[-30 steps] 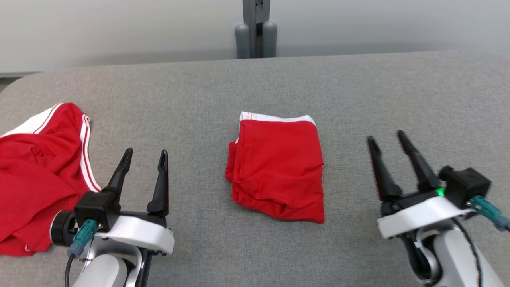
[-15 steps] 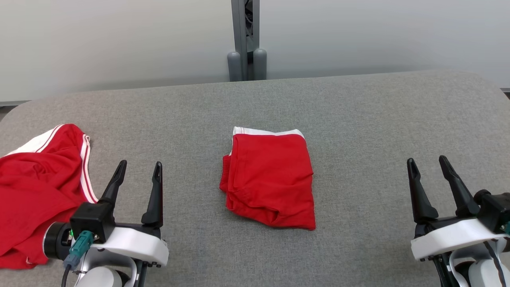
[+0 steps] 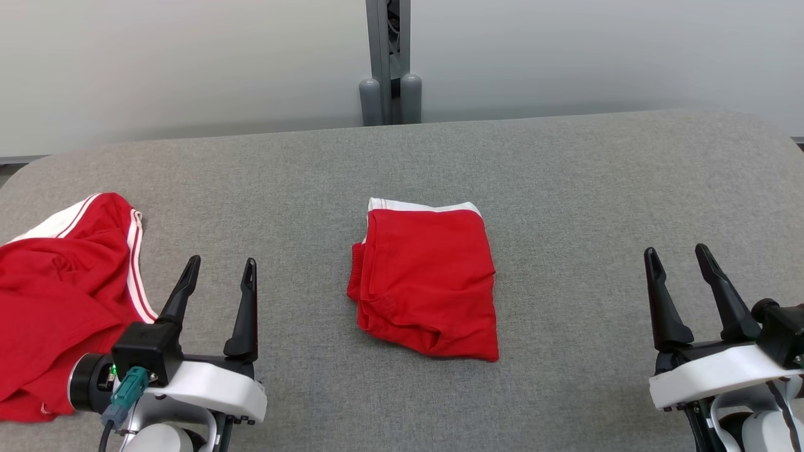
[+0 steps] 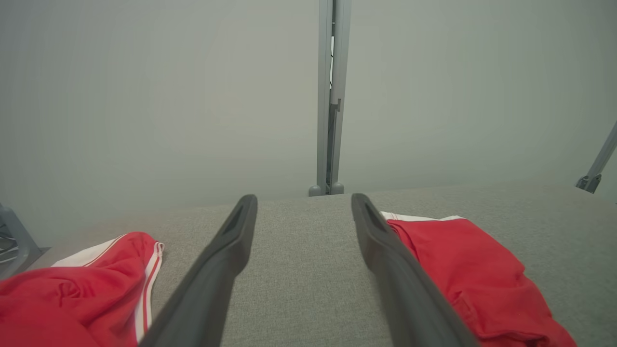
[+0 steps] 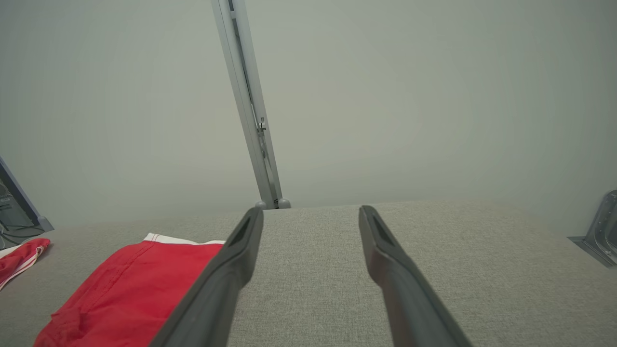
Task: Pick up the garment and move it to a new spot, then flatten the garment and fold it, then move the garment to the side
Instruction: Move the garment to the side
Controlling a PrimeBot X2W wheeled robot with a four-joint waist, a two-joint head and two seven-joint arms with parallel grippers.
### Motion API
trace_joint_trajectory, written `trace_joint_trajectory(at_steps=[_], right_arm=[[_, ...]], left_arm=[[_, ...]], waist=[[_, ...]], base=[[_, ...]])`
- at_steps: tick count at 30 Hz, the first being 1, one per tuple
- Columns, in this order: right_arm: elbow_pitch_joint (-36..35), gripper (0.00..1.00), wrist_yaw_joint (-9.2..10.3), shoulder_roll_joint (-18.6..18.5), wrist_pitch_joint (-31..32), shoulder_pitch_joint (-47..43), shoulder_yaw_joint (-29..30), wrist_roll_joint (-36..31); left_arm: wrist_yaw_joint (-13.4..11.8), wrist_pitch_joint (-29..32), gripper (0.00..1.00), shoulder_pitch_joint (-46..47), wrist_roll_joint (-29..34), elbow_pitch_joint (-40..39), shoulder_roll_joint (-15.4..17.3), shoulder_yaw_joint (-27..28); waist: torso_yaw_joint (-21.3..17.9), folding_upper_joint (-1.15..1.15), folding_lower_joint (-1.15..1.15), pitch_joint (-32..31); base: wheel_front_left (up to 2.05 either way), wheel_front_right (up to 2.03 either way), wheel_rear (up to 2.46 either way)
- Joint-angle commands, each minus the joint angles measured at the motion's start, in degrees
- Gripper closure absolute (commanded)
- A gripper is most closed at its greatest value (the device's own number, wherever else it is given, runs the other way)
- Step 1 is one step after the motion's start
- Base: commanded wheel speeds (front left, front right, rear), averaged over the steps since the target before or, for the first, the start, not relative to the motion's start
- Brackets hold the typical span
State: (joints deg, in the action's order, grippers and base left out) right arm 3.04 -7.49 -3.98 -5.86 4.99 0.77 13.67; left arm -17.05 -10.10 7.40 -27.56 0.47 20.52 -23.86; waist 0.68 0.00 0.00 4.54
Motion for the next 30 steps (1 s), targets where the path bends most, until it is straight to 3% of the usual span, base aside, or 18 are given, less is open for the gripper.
trace_joint_trajectory(at_steps=[1,13,22,30], right_arm=[[-0.2,0.0,-0.01,-0.1,0.3,-0.5,-0.1,0.0],[4.2,0.0,-0.01,-1.0,2.4,3.2,-0.6,-0.4],[16.7,0.0,-0.01,-1.6,4.0,9.9,-9.5,1.4],[24.5,0.0,-0.01,-1.4,6.8,13.5,-16.3,6.4]], left_arm=[[-0.2,-0.1,0.0,0.2,0.2,-0.2,0.2,0.0],[0.6,-0.3,0.0,2.5,0.6,-0.6,-0.2,-1.1],[1.9,-1.4,0.0,5.2,0.5,1.4,-1.5,-2.0],[2.8,-2.8,0.0,6.8,0.2,3.4,-2.5,-2.2]], waist=[[0.0,0.0,0.0,0.1],[3.6,0.0,0.0,3.4],[8.9,0.0,0.0,8.4],[10.3,0.0,0.0,10.2]], base=[[0.0,0.0,0.0],[0.0,0.0,0.0],[0.0,0.0,0.0],[0.0,0.0,0.0]])
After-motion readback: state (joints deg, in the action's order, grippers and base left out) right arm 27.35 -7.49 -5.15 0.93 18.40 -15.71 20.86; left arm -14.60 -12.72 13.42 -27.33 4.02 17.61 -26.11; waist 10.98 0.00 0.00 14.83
